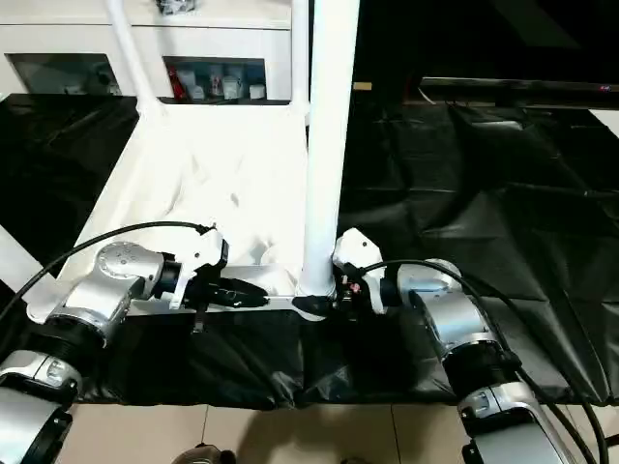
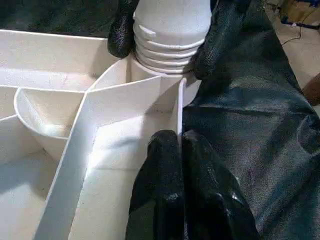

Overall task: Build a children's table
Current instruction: Rotate leg to tighten

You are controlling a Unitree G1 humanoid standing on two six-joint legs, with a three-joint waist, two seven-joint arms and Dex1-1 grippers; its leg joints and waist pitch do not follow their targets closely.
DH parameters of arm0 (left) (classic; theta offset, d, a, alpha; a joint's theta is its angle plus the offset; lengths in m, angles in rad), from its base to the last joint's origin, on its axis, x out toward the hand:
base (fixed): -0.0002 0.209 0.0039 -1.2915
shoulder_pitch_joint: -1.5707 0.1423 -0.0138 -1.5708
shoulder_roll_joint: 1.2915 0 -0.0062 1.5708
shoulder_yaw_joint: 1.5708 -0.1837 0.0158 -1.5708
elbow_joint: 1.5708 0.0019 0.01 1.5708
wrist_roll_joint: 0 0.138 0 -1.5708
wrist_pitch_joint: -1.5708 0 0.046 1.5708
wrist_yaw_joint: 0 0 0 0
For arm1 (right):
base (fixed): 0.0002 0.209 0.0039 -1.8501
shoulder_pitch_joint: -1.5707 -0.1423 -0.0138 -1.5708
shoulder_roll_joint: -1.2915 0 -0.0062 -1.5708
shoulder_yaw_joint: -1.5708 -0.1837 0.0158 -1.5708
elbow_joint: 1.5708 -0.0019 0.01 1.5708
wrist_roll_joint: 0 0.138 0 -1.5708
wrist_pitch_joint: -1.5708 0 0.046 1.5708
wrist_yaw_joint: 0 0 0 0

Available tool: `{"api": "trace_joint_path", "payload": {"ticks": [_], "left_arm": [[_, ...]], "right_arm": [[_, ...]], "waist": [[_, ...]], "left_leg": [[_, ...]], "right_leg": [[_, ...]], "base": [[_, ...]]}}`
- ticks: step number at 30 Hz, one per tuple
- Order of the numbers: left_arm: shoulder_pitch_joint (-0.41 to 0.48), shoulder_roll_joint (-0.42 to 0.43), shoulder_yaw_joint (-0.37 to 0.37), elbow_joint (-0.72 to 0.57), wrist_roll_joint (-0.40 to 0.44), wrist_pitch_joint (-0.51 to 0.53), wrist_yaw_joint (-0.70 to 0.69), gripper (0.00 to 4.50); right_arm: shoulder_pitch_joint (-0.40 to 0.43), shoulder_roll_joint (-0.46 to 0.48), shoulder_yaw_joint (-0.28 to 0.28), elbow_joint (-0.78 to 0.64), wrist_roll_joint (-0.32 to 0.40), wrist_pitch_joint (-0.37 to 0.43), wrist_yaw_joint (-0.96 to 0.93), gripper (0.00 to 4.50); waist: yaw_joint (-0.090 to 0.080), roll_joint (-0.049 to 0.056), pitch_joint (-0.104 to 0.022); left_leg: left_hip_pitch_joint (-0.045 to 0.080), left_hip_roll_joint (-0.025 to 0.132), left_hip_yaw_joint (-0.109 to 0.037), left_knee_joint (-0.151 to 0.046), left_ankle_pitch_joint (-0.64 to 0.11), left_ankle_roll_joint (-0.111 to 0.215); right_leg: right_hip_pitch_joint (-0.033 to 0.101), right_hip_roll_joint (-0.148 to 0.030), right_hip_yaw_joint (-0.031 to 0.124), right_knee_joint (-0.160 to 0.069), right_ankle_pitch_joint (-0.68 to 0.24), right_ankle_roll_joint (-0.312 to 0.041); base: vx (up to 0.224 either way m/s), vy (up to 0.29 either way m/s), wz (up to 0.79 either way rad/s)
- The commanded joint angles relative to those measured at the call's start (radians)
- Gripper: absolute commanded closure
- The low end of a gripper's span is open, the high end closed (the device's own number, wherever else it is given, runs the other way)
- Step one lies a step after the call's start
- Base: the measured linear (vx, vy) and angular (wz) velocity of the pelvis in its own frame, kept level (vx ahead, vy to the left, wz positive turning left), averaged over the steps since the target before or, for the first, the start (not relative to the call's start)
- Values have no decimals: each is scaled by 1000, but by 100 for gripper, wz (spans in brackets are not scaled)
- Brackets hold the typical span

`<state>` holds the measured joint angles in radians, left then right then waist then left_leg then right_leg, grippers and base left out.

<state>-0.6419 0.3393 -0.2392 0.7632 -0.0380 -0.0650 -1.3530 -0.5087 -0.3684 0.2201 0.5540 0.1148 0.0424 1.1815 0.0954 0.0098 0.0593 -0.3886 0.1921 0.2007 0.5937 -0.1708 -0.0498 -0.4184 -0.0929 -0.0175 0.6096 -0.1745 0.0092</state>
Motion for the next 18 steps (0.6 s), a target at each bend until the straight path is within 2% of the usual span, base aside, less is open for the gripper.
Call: {"api": "trace_joint_path", "payload": {"ticks": [1,5,6,7,8,10,12,13,14,17,18], "left_arm": [[-25,-21,-3,-5,-11,-14,0,450],[-31,-46,15,4,-1,20,87,450],[-35,-56,20,7,4,44,124,450],[-48,-94,29,13,29,113,255,450],[-52,-106,31,14,38,132,294,450],[-64,-143,38,15,54,164,392,450],[-77,-175,47,21,63,187,472,450],[-88,-197,53,26,68,196,525,450],[-96,-216,55,26,74,202,565,450],[-105,-241,47,20,96,203,612,450],[-102,-246,44,12,100,203,609,450]], "right_arm": [[15,17,24,-30,4,19,15,177],[17,53,4,-11,8,24,-52,178],[11,71,-8,7,3,20,-97,178],[-27,135,-45,99,-37,21,-302,178],[-38,152,-55,127,-49,25,-362,178],[-70,198,-81,193,-62,46,-499,178],[-91,235,-89,231,-75,52,-591,178],[-104,258,-90,250,-87,52,-643,178],[-118,282,-91,269,-95,53,-691,178],[-137,319,-90,288,-104,31,-722,178],[-139,326,-96,288,-98,11,-700,144]], "waist": [[-1,-16,-70],[-2,-18,-69],[-6,-17,-68],[-14,-16,-66],[-23,-17,-61],[-36,-19,-62],[-48,-22,-64],[-50,-23,-66],[-54,-23,-65],[-52,-22,-68],[-52,-22,-69]], "left_leg": [[22,35,-11,-73,-247,41],[22,35,-11,-74,-249,38],[23,35,-11,-76,-259,28],[24,34,-13,-78,-278,10],[27,28,-17,-81,-319,-15],[24,27,-24,-84,-338,-33],[24,25,-23,-83,-344,-29],[28,24,-20,-79,-344,-19],[22,23,-20,-79,-333,-13],[24,23,-20,-77,-322,-2],[19,23,-20,-78,-311,5]], "right_leg": [[42,-40,19,-70,-253,-226],[41,-40,19,-70,-255,-224],[38,-41,20,-72,-273,-221],[34,-42,21,-74,-309,-217],[32,-44,18,-85,-403,-197],[37,-44,15,-90,-457,-168],[34,-41,17,-93,-445,-162],[30,-40,18,-96,-433,-163],[32,-39,19,-94,-416,-168],[33,-38,18,-95,-394,-168],[37,-37,17,-92,-361,-173]], "base": [[0,0,0],[0,0,0],[0,0,0],[0,0,0],[0,0,0],[0,0,0],[0,0,0],[0,0,0],[0,0,0],[0,0,0],[0,0,0]]}}
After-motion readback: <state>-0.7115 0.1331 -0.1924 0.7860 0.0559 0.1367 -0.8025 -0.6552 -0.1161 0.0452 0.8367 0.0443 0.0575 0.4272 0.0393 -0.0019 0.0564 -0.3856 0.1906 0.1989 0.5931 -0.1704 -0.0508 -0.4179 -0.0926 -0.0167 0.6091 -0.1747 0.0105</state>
